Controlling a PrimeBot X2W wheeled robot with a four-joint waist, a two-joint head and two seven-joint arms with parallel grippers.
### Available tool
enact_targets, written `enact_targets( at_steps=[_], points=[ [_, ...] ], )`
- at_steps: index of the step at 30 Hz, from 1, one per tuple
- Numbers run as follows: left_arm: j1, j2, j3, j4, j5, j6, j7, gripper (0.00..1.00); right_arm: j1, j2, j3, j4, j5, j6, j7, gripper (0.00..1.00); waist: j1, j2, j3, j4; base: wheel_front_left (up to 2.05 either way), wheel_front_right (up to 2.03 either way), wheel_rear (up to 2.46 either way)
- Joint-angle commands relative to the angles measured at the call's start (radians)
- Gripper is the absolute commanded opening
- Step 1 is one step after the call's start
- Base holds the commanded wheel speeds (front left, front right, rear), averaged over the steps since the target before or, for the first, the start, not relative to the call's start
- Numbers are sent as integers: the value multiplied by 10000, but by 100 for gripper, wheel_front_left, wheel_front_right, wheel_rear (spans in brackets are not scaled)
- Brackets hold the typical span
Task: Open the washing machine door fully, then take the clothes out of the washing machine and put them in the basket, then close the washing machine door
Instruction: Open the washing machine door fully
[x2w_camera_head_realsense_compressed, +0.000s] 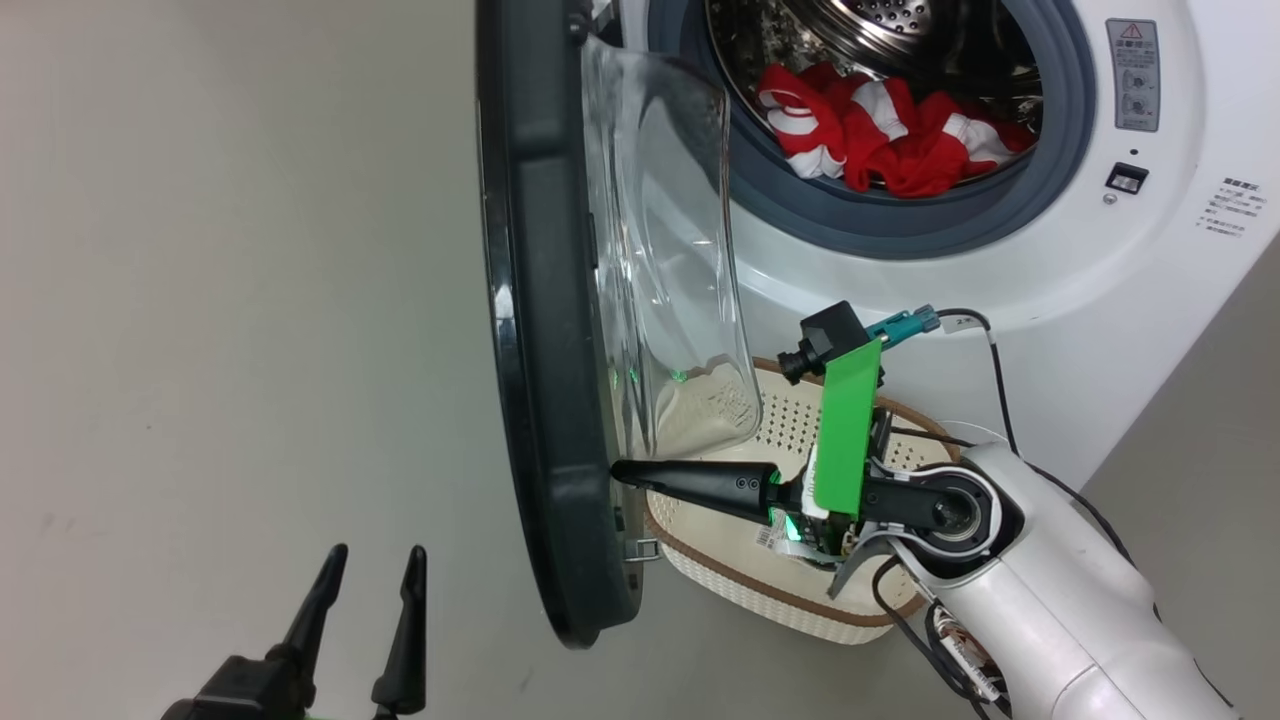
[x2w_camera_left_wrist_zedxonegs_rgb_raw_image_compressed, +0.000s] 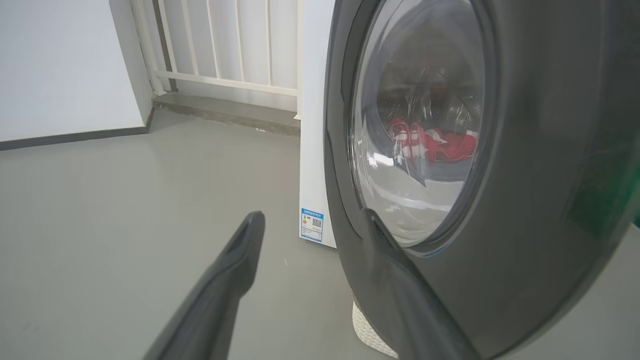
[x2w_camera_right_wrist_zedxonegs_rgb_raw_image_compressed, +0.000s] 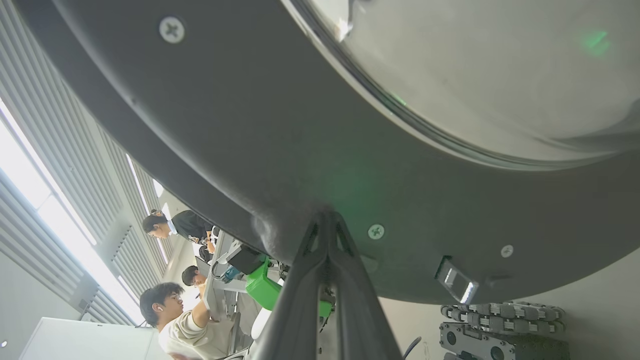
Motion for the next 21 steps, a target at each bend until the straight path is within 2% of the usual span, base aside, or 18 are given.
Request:
enact_targets(
  at_steps=[1,12,21],
  points=[
    [-72,148,365,-199,74,72,-80,100,9,333,214,-271,132,71,-123,0,0,0,-3,67,0,0,0],
    [-55,148,427,-238,93,83,-80,100,-293,337,1170,-261,714,71,-652,0,0,0,-5,119,0,0,0],
    [42,148,453,-223,172,52,-80,100,-274,338,1303,-177,785,71,-990,0,0,0,-177,59,0,0,0]
  ],
)
